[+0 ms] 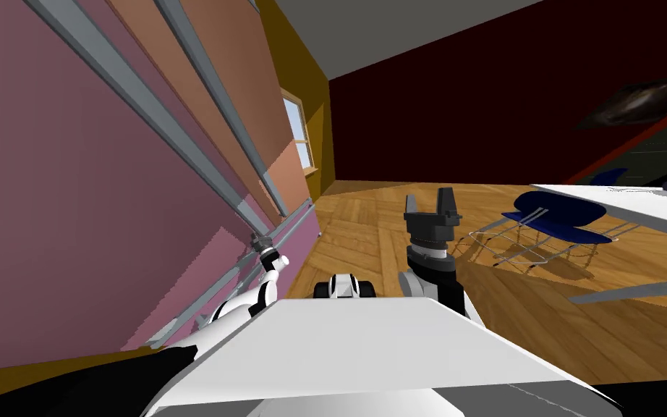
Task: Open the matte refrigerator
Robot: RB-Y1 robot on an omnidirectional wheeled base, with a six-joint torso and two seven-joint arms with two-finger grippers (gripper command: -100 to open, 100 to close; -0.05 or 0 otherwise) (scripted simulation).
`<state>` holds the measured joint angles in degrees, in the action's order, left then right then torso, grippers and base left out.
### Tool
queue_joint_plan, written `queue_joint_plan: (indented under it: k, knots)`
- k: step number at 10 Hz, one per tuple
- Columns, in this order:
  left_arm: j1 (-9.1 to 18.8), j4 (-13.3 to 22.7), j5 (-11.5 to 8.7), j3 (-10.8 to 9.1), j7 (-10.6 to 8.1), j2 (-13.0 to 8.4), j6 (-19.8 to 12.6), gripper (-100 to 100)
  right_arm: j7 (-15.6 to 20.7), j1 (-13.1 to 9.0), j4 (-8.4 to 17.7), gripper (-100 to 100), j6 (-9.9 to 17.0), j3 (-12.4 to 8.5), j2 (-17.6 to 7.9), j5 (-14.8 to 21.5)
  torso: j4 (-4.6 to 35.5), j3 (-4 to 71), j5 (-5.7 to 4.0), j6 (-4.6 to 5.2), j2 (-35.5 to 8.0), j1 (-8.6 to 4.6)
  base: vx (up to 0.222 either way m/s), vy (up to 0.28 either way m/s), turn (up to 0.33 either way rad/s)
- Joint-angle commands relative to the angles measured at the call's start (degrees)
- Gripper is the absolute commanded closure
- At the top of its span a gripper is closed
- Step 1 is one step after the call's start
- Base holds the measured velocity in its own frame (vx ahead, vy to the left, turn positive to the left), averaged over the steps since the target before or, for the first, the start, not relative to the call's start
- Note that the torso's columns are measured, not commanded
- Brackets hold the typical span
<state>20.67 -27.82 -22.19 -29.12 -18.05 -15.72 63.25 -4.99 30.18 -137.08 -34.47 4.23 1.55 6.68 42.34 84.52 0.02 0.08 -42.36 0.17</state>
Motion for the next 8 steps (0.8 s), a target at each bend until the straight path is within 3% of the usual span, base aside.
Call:
queue_joint_plan:
  k: [1, 3, 5, 8]
  knots:
    - [-1.3, -3.4, 0.7, 3.95, -0.29, 2.4, -0.9, 100, 0.0, 0.0, 0.0, 0, 0.0, 0.0, 0.0, 0.0, -0.1, 0.0, 0.06, 0.0, 0.0, -0.06, 0.089, -0.01, 0.35]
    - [-2.6, -6.3, 1.3, 7.48, -0.69, 4.6, -1.6, 100, 0.0, 0.0, 0.0, 0, 0.0, 0.0, 0.0, 0.0, -0.1, 0.1, -0.02, -0.11, 0.1, -0.23, 0.107, -0.03, 0.396]
    - [-2.6, -6.3, 1.3, 7.58, -0.69, 4.6, -1.6, 100, 0.0, 0.0, 0.0, 0, 0.0, 0.0, 0.0, 0.0, 0.0, 0.1, -0.03, 0.11, 0.1, -0.16, 0.046, -0.008, 0.087]
    - [-4.5, -10.7, 2.2, 12.91, -1.28, 8.0, -2.6, 100, 0.0, 0.0, 0.0, 0, 0.0, 0.0, 0.0, 0.0, -0.1, 0.1, -0.09, -0.01, 0.1, -0.42, 0.068, -0.017, 0.309]
